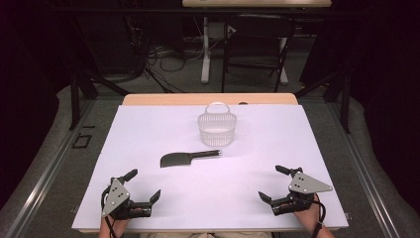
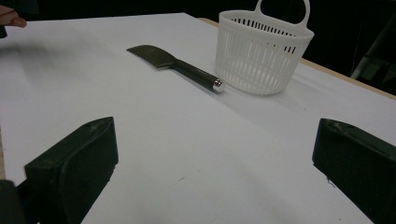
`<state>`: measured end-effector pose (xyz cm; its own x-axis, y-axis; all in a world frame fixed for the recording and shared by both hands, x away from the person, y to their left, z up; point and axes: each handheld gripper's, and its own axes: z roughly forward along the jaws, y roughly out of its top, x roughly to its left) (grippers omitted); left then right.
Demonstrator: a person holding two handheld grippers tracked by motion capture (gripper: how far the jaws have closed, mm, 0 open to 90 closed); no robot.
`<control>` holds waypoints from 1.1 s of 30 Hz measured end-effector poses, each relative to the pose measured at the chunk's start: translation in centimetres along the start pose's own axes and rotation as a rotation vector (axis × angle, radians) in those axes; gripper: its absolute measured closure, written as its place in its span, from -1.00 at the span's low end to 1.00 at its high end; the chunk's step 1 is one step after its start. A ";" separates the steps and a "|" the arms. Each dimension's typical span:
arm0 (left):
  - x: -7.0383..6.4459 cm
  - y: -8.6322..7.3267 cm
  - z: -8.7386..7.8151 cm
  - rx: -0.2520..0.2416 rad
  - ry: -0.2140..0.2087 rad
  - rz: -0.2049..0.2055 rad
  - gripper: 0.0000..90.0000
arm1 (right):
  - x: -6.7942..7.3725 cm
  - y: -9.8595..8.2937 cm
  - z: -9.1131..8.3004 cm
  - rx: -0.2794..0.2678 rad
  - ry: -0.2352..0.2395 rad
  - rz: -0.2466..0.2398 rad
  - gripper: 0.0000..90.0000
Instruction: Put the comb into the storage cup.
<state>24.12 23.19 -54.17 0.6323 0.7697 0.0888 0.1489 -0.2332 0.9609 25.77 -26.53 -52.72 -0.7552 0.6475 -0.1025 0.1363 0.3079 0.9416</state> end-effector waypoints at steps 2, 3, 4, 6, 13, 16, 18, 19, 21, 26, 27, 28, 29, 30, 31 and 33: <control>-0.1 0.0 0.1 0.002 -0.002 -0.002 -0.99 | 0.0 0.0 0.0 0.001 0.000 -0.006 -1.00; -0.2 0.1 0.2 0.008 -0.007 -0.007 -1.00 | 0.0 0.0 0.0 0.001 -0.001 -0.006 -1.00; -0.2 0.2 0.2 0.008 -0.009 -0.003 -0.99 | 0.0 0.0 0.0 -0.001 -0.003 -0.005 -1.00; -0.4 0.2 0.4 0.009 -0.009 -0.006 -0.99 | 0.0 0.0 0.0 -0.001 -0.005 -0.002 -1.00; -0.9 0.7 1.4 0.040 -0.027 0.007 -0.98 | 0.0 0.0 0.1 0.004 0.002 -0.007 -1.00; -0.9 0.7 1.6 0.042 -0.032 0.014 -0.98 | 0.0 0.0 0.0 0.005 0.002 -0.010 -1.00; -0.8 0.9 2.1 0.051 -0.041 0.008 -0.98 | 0.0 0.0 0.1 0.004 -0.001 -0.006 -1.00; -0.7 1.0 2.3 0.058 -0.042 0.007 -0.99 | 0.0 0.0 0.1 0.005 0.000 -0.003 -1.00; -0.6 1.1 2.4 0.060 -0.040 0.009 -0.99 | 0.0 0.0 0.2 0.012 0.005 -0.003 -1.00; -0.4 1.7 3.4 0.056 -0.037 0.012 -1.00 | 0.0 0.0 0.2 0.011 0.008 -0.002 -1.00; -0.4 1.8 3.6 0.060 -0.037 0.013 -1.00 | 0.0 0.0 0.2 0.012 0.008 0.002 -1.00; -0.4 1.8 3.8 0.061 -0.039 0.017 -1.00 | 0.0 0.0 0.1 0.009 0.006 -0.004 -1.00; -0.4 1.9 4.2 0.060 -0.045 0.018 -1.00 | 0.0 0.0 0.1 0.009 0.005 -0.003 -1.00; -0.4 2.0 4.4 0.060 -0.047 0.019 -1.00 | 0.0 0.0 0.2 0.009 0.003 -0.003 -1.00; -0.4 2.1 4.6 0.060 -0.048 0.019 -1.00 | 0.0 0.0 0.2 0.008 0.000 -0.002 -1.00; -0.3 2.1 4.7 0.057 -0.049 0.018 -1.00 | -0.1 0.0 0.2 0.008 0.000 -0.003 -1.00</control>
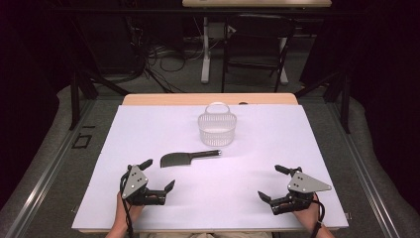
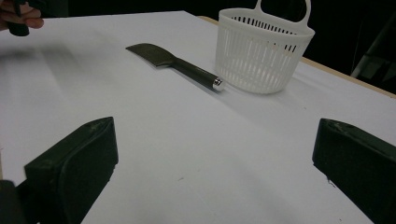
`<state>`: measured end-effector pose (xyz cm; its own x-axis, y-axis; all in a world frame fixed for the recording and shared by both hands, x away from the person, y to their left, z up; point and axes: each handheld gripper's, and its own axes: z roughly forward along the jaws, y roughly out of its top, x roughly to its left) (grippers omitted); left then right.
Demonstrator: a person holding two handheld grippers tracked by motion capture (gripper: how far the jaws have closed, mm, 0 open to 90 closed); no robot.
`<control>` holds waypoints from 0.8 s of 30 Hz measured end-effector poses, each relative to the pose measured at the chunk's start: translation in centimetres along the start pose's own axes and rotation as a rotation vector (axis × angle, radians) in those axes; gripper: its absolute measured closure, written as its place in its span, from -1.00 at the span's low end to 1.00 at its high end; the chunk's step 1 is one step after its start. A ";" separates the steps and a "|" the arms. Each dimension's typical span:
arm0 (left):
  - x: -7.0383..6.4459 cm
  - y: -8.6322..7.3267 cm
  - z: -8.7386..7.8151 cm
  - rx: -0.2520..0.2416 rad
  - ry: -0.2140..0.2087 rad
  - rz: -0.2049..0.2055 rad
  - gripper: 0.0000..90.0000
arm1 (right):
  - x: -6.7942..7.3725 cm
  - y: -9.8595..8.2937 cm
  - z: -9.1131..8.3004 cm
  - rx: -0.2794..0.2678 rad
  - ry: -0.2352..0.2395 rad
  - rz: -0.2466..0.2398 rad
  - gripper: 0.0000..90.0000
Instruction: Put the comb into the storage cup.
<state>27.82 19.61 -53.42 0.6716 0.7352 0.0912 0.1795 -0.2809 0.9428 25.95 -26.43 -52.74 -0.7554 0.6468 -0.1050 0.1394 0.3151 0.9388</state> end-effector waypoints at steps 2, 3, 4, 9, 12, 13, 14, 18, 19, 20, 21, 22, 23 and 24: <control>0.0 0.1 0.3 -0.001 0.002 -0.003 -1.00 | 0.0 0.0 0.0 0.002 0.000 -0.001 -1.00; 0.1 0.1 0.7 0.012 0.002 0.001 -1.00 | 0.0 0.0 0.0 0.003 0.002 -0.001 -1.00; 0.1 0.1 0.7 0.012 0.002 0.001 -1.00 | 0.0 0.0 0.0 0.003 0.003 -0.001 -1.00; 0.3 0.5 1.4 0.009 -0.003 -0.011 -1.00 | 0.0 -0.1 0.1 0.004 0.004 0.006 -1.00; 0.4 0.9 2.1 0.042 -0.011 -0.040 -1.00 | 0.0 -0.1 0.1 0.006 0.008 0.003 -1.00; 0.5 1.1 2.3 0.056 -0.020 -0.052 -1.00 | 0.0 -0.1 0.1 0.006 0.008 0.004 -1.00; 0.5 1.1 2.3 0.056 -0.020 -0.052 -1.00 | 0.0 -0.1 0.1 0.005 0.010 0.005 -1.00; 0.5 1.6 3.0 0.058 -0.026 -0.073 -1.00 | -0.1 -0.1 0.1 0.006 0.008 0.006 -1.00; 0.5 1.7 3.2 0.061 -0.024 -0.075 -1.00 | -0.1 -0.1 0.1 0.006 0.006 0.005 -1.00; 0.6 1.7 3.5 0.061 -0.027 -0.078 -1.00 | -0.1 -0.1 0.1 0.006 0.006 0.006 -1.00; 0.6 1.7 3.5 0.061 -0.027 -0.078 -1.00 | -0.1 -0.1 0.1 0.008 0.007 0.005 -1.00; 0.6 1.8 3.7 0.064 -0.028 -0.081 -1.00 | -0.1 -0.1 0.1 0.009 0.009 0.007 -1.00; 0.6 1.8 4.0 0.067 -0.029 -0.084 -1.00 | -0.1 -0.1 0.1 0.009 0.009 0.007 -1.00; 0.6 2.0 4.3 0.082 -0.035 -0.089 -1.00 | -0.1 -0.1 0.1 0.015 0.009 0.005 -1.00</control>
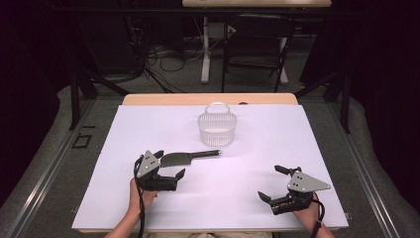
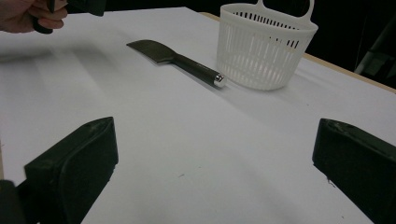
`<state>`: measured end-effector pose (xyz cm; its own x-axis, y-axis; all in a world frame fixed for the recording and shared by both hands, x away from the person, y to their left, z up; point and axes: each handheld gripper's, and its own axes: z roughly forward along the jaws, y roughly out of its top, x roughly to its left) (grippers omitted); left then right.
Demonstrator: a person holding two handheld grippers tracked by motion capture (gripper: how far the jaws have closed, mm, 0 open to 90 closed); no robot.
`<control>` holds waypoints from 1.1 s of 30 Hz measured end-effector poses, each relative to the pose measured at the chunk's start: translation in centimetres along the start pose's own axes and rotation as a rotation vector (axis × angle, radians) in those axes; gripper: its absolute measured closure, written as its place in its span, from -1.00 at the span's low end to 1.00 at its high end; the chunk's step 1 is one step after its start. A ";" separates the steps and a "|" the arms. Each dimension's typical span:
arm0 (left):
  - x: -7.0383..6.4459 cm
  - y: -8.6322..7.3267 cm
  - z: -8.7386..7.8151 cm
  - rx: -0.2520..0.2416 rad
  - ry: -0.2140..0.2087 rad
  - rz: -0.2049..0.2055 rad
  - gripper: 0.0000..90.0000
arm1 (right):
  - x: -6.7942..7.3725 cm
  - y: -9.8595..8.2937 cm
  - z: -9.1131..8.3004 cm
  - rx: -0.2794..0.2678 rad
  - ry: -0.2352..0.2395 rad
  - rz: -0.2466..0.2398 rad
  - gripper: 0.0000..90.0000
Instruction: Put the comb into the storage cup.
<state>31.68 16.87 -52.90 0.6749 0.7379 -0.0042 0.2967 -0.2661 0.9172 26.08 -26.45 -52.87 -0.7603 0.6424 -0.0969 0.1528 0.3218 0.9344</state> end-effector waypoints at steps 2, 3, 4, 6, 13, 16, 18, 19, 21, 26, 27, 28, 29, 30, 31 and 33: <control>0.0 0.1 0.2 0.000 0.000 -0.004 -1.00 | 0.0 0.0 0.0 0.000 -0.001 0.000 -1.00; 0.0 0.1 0.3 0.005 0.002 -0.004 -1.00 | 0.0 0.0 0.0 0.000 -0.001 0.000 -1.00; 0.0 0.2 0.5 0.008 0.004 -0.004 -0.99 | 0.0 0.0 0.0 0.005 -0.002 -0.002 -1.00; 0.0 0.3 0.7 0.010 0.011 0.004 -0.99 | 0.0 0.0 0.0 0.005 -0.002 -0.001 -1.00; 0.1 0.7 1.5 0.015 0.052 -0.004 -0.97 | 0.0 -0.1 0.1 0.007 -0.002 0.003 -1.00; 0.0 0.9 2.3 0.026 0.050 -0.008 -0.99 | 0.0 -0.1 0.1 0.007 -0.001 0.000 -1.00; 0.0 1.0 2.5 0.031 0.047 -0.012 -0.99 | 0.0 -0.1 0.0 0.007 0.000 0.000 -1.00; 0.0 1.1 2.7 0.030 0.044 -0.013 -0.99 | 0.0 -0.1 0.0 0.008 0.000 0.001 -1.00; -0.1 1.2 3.2 0.041 0.039 -0.012 -1.00 | -0.1 -0.1 0.0 0.008 0.001 -0.001 -1.00; -0.3 1.5 4.4 0.081 0.023 -0.017 -1.00 | -0.1 -0.1 0.1 0.017 0.001 0.000 -1.00; -0.3 1.5 4.6 0.092 0.023 -0.018 -1.00 | -0.1 -0.1 0.1 0.017 0.002 0.001 -1.00; -0.4 1.5 4.8 0.089 0.019 -0.022 -1.00 | -0.1 -0.1 0.1 0.018 0.002 0.001 -1.00; -0.4 1.6 4.9 0.091 0.020 -0.024 -1.00 | -0.1 -0.1 0.1 0.019 0.002 0.002 -1.00; -0.4 1.7 5.1 0.092 0.022 -0.026 -1.00 | -0.1 -0.1 0.1 0.019 0.003 0.003 -1.00; -0.5 1.7 5.2 0.092 0.025 -0.026 -1.00 | -0.1 -0.1 0.1 0.019 0.002 0.003 -1.00; -0.5 1.9 5.4 0.094 0.029 -0.029 -1.00 | -0.1 -0.1 0.1 0.021 0.003 0.001 -1.00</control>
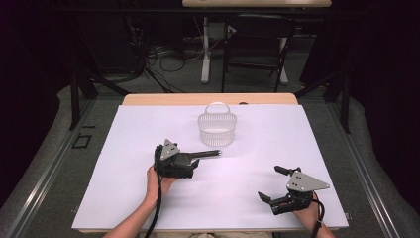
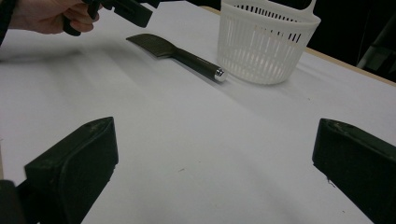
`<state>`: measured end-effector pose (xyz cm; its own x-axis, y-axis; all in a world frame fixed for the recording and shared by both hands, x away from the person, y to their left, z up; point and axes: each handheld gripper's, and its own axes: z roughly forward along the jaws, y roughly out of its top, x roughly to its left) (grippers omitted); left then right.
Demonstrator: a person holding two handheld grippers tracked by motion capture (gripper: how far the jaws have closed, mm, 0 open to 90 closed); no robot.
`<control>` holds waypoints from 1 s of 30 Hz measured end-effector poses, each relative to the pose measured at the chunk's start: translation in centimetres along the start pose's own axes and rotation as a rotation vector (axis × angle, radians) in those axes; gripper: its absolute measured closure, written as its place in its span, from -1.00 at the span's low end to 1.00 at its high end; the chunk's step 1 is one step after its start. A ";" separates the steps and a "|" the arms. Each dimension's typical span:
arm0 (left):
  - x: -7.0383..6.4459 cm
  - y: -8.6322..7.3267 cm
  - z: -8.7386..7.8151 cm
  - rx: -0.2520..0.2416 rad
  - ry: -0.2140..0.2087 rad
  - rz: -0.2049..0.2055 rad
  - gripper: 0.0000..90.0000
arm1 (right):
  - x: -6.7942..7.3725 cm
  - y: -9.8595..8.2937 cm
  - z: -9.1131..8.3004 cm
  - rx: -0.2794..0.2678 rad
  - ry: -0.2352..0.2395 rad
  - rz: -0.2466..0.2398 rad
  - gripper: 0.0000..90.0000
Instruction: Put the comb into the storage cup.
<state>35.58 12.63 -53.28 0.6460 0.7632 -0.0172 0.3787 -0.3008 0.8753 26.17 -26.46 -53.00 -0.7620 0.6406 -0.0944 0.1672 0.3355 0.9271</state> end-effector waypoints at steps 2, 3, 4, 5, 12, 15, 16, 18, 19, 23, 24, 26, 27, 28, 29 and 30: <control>0.0 0.2 0.2 -0.001 0.000 -0.002 -1.00 | 0.0 0.0 0.0 0.001 0.000 0.000 -1.00; 0.0 0.3 0.4 -0.002 -0.001 -0.007 -1.00 | 0.0 0.0 0.0 -0.001 0.001 0.000 -1.00; 0.0 0.4 0.5 -0.001 0.002 -0.004 -1.00 | 0.0 0.0 0.0 -0.001 0.001 0.000 -1.00; -0.1 0.5 0.6 -0.005 0.005 -0.008 -1.00 | 0.0 0.0 0.0 0.002 0.002 0.000 -1.00; -0.3 0.9 1.8 0.012 0.002 -0.003 -0.97 | 0.0 0.0 0.1 0.011 0.007 -0.002 -1.00; -0.4 1.1 2.2 0.017 0.003 0.000 -0.88 | 0.0 0.0 0.1 0.009 0.007 -0.001 -1.00; -0.5 1.2 2.4 0.018 0.003 0.000 -0.84 | 0.0 -0.1 0.1 0.011 0.006 -0.001 -1.00; -0.6 1.3 2.7 0.025 -0.004 0.006 -0.73 | 0.0 -0.1 0.1 0.013 0.005 0.001 -1.00; -0.7 1.3 2.8 0.026 -0.003 0.006 -0.62 | 0.0 -0.1 0.1 0.013 0.005 0.001 -1.00; -0.9 1.3 3.5 0.038 -0.003 0.016 -0.44 | 0.0 0.0 0.1 0.011 0.008 -0.004 -1.00; -1.0 1.3 3.7 0.044 -0.001 0.016 -0.42 | 0.0 0.0 0.1 0.011 0.008 -0.003 -1.00; -1.0 1.3 3.8 0.044 -0.003 0.016 -0.35 | 0.0 0.0 0.1 0.012 0.008 -0.003 -1.00; -1.0 1.4 4.0 0.043 0.003 0.011 -0.20 | 0.0 -0.1 0.1 0.012 0.008 -0.002 -1.00; -1.0 1.4 4.1 0.049 0.001 0.011 -0.20 | 0.0 -0.1 0.1 0.012 0.008 -0.002 -1.00; -1.0 1.5 4.3 0.057 -0.005 0.005 -0.10 | 0.0 -0.1 0.1 0.012 0.008 -0.002 -1.00; -1.0 1.5 4.4 0.052 -0.009 -0.008 0.15 | 0.0 -0.1 0.1 0.013 0.009 -0.002 -1.00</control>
<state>38.45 8.89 -54.10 0.6488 0.7604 -0.0283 0.4174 -0.3245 0.8488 26.24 -26.39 -53.10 -0.7678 0.6339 -0.0932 0.1736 0.3458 0.9221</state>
